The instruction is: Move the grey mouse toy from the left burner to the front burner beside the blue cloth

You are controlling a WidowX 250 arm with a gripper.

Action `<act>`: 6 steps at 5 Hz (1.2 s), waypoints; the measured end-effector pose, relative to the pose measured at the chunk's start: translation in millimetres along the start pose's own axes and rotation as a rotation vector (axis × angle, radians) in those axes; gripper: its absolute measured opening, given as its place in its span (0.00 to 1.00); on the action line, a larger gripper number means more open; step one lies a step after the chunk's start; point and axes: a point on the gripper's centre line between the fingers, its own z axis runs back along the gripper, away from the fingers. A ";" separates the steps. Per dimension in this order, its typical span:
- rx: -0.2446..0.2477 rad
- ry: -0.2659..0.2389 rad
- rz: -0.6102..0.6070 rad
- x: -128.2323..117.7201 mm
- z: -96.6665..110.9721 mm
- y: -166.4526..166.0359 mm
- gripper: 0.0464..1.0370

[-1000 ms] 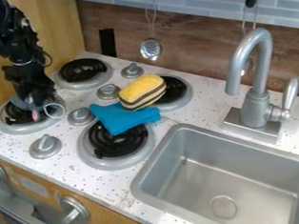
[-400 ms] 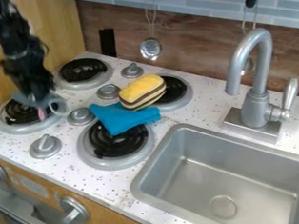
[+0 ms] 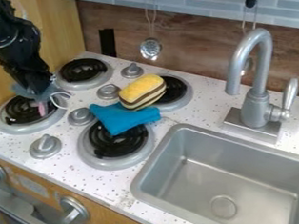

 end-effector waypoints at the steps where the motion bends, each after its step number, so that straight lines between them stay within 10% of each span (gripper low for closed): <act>1: -0.084 0.033 -0.061 -13.6 1.3 -36.3 0.31; 6: -0.132 0.038 -0.218 -1.7 -28.7 -141.7 0.31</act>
